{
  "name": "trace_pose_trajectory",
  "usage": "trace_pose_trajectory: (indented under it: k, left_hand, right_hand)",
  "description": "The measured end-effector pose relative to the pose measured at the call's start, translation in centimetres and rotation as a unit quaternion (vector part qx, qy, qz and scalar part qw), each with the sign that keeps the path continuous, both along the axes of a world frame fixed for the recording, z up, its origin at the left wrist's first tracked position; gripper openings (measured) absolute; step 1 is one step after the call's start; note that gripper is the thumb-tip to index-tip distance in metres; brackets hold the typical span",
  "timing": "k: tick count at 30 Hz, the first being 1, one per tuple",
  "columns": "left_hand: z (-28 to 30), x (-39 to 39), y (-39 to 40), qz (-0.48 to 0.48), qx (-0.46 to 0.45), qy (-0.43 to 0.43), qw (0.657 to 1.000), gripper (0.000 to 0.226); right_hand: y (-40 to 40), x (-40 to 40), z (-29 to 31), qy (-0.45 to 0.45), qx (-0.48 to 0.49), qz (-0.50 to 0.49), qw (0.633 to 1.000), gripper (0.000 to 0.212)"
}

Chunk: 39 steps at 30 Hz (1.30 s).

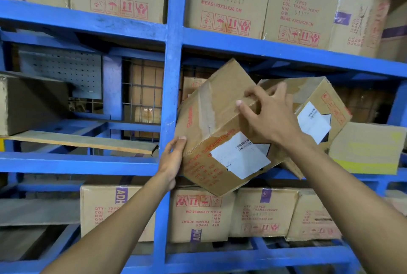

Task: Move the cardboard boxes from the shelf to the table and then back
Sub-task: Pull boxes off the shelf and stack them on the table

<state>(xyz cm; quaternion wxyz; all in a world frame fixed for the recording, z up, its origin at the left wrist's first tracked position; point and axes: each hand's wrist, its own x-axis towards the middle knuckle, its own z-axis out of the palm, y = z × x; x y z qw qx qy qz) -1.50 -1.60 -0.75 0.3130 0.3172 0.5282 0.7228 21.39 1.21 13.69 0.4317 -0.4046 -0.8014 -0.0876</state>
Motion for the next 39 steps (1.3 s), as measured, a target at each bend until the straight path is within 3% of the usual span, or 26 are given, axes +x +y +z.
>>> trace_pose_trajectory:
  k: [3, 7, 12, 16, 22, 27, 30, 34, 39]
  left_hand:
    - [0.5, -0.6, -0.1, -0.028, -0.032, 0.041, 0.998, 0.073]
    - [2.0, -1.5, -0.7, -0.073, -0.081, 0.082, 0.991, 0.070]
    - [3.0, -3.2, 0.3, -0.108, -0.111, 0.094, 0.983, 0.068]
    - [2.9, -4.9, 1.7, -0.114, -0.086, 0.035, 0.989, 0.063]
    - [3.1, -4.6, 2.6, -0.186, -0.053, 0.005, 0.981, 0.082]
    - [0.6, -4.6, 1.4, -0.167, 0.001, 0.022, 0.986, 0.079]
    - [-2.1, -4.9, -0.2, -0.200, 0.025, 0.037, 0.979, 0.089]
    - [-4.5, -5.4, -3.3, -0.200, 0.047, 0.060, 0.977, 0.069]
    - [-7.6, -6.0, -6.3, -0.223, 0.036, 0.104, 0.969, 0.082]
  right_hand:
    - [-0.3, -0.3, 2.8, -0.089, -0.100, -0.052, 0.990, 0.053]
    - [-0.1, -2.8, 6.2, -0.187, -0.217, -0.107, 0.952, 0.069]
    - [2.1, -5.5, 9.0, -0.253, -0.250, -0.127, 0.926, 0.082]
    - [4.2, -6.7, 9.4, -0.272, -0.233, -0.131, 0.925, 0.089]
    - [3.6, -6.7, 9.0, -0.250, -0.215, -0.153, 0.932, 0.087]
    - [0.9, -7.2, 6.7, -0.229, -0.192, -0.184, 0.936, 0.087]
    - [-3.3, -8.4, 5.0, -0.226, -0.164, -0.208, 0.937, 0.081]
    - [-9.5, -9.8, 2.2, -0.221, -0.153, -0.252, 0.930, 0.077]
    - [-15.7, -7.9, -2.2, -0.123, -0.199, -0.274, 0.933, 0.078]
